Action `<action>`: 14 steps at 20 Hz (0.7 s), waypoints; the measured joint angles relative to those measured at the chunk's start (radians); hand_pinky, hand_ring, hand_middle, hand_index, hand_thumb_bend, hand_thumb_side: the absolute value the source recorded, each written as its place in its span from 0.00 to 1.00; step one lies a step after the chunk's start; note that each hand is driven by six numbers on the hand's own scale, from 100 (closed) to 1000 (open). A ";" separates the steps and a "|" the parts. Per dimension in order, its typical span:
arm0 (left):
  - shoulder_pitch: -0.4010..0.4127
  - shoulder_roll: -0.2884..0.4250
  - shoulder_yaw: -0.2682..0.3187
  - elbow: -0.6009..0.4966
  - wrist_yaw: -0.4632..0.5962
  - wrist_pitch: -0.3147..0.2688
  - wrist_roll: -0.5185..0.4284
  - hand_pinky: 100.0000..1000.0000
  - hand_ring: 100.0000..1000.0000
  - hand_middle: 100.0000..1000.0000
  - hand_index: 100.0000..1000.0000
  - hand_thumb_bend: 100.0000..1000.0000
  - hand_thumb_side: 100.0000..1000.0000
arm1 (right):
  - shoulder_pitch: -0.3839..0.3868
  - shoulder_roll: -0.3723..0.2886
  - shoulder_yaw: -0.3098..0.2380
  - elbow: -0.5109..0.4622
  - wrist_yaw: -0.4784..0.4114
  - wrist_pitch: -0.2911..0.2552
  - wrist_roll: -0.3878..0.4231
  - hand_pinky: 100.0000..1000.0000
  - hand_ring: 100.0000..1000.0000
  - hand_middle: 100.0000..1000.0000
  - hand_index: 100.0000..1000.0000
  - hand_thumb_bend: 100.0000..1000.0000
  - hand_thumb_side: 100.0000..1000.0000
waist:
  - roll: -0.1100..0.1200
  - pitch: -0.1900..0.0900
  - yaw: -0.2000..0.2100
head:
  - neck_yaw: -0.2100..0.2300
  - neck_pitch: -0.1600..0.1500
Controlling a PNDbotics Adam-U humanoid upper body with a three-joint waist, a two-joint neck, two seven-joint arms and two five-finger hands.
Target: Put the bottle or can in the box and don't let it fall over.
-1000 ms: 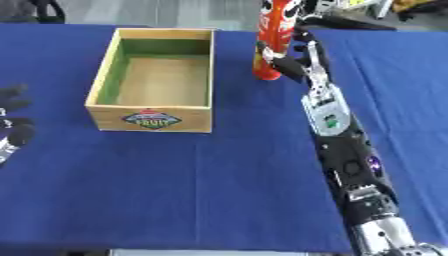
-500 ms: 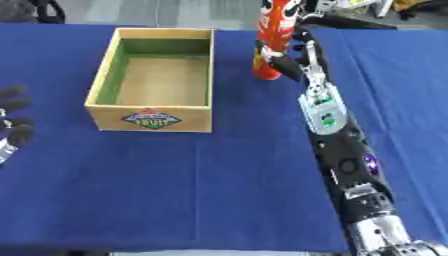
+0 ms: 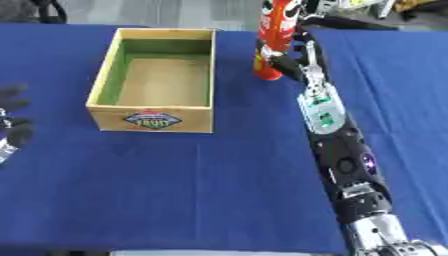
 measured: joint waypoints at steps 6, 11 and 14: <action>-0.001 0.000 0.000 0.000 0.001 -0.001 -0.001 0.74 0.89 0.92 0.92 0.66 0.67 | -0.003 0.007 -0.007 0.004 0.004 0.004 -0.010 0.74 0.86 0.85 0.94 0.49 0.39 | 0.000 0.000 0.005 | -0.002 0.000; -0.002 0.000 0.000 0.000 0.002 -0.001 -0.002 0.74 0.89 0.92 0.92 0.66 0.67 | -0.008 0.007 -0.015 0.010 0.012 0.010 -0.024 0.74 0.86 0.85 0.94 0.48 0.39 | 0.001 0.001 0.011 | -0.004 -0.001; -0.003 0.000 0.000 0.000 0.002 -0.001 -0.002 0.74 0.89 0.92 0.92 0.66 0.66 | -0.012 0.010 -0.022 0.016 0.014 0.014 -0.032 0.74 0.86 0.85 0.94 0.49 0.39 | 0.001 0.004 0.015 | -0.004 -0.001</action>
